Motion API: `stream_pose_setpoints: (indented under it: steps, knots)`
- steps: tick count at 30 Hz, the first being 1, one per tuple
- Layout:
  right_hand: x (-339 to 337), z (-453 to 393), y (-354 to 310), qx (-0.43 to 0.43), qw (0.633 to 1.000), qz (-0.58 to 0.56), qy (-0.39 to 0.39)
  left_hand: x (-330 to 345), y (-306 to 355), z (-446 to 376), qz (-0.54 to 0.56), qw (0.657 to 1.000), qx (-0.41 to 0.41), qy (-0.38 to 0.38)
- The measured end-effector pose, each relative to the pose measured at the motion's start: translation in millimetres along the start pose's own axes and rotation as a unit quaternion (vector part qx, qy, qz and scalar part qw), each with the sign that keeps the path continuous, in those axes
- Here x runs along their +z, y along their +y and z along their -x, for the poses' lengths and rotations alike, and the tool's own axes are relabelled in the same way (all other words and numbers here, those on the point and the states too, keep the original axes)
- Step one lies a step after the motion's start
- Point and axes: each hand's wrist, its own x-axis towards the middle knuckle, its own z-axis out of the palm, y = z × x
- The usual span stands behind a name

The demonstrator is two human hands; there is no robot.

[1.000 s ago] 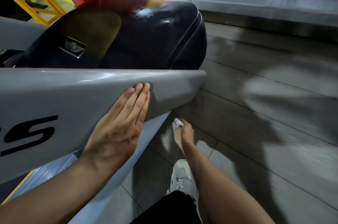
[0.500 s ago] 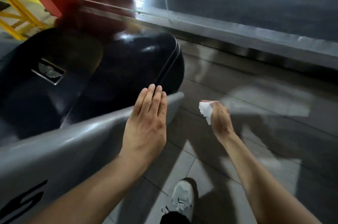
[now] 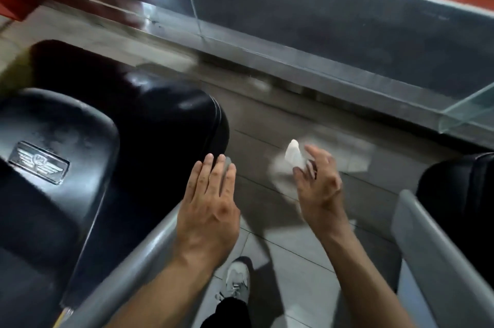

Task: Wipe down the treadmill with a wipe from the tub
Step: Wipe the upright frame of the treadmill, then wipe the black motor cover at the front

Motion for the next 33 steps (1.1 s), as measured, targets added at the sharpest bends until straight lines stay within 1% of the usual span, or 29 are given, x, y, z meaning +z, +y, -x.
stream_pose_setpoints:
  steps: [3, 7, 9, 13, 16, 19, 23, 25, 27, 30, 33]
  knots:
    - [-39.7, -1.9, -54.3, -0.018, 0.998, 0.049, -0.019, -63.0, -0.4, -3.0, 0.019, 1.0, 0.003, -0.014]
    - [-84.7, -9.5, -128.9, -0.078, 0.985, 0.154, -0.006, -147.5, -8.1, -6.3, 0.052, 0.998, 0.003, -0.037]
    - [-102.4, -16.6, -166.5, -0.098, 0.979, 0.18, -0.001, -184.5, -14.3, -8.8, 0.069, 0.997, 0.002, -0.035]
    - [-135.0, -38.4, -235.3, -0.14, 0.975, 0.171, 0.008, -249.7, -24.7, -19.0, 0.09, 0.996, -0.009, -0.017]
    - [-158.9, -58.7, -278.8, -0.163, 0.973, 0.164, 0.0, -295.1, -29.2, -31.0, 0.095, 0.995, -0.023, 0.001]
    - [-184.2, -80.1, -314.0, -0.168, 0.976, 0.137, -0.017, -333.6, -32.1, -44.9, 0.1, 0.994, -0.026, 0.024]
    - [-209.1, -115.0, -347.4, -0.206, 0.967, 0.144, -0.043, -373.7, -30.0, -63.5, 0.093, 0.993, -0.045, 0.054]
    - [-217.9, -138.1, -360.8, -0.221, 0.965, 0.131, -0.052, -389.1, -27.7, -74.6, 0.094, 0.991, -0.068, 0.074]
    - [-225.4, -162.0, -372.8, -0.243, 0.961, 0.11, -0.077, -403.0, -25.0, -87.5, 0.093, 0.986, -0.102, 0.094]
    - [-231.6, -200.6, -387.1, -0.294, 0.945, 0.088, -0.114, -420.3, -18.2, -107.1, 0.088, 0.974, -0.172, 0.119]
    - [-224.4, -236.4, -396.1, -0.342, 0.924, 0.067, -0.158, -437.0, -10.0, -123.8, 0.087, 0.951, -0.261, 0.142]
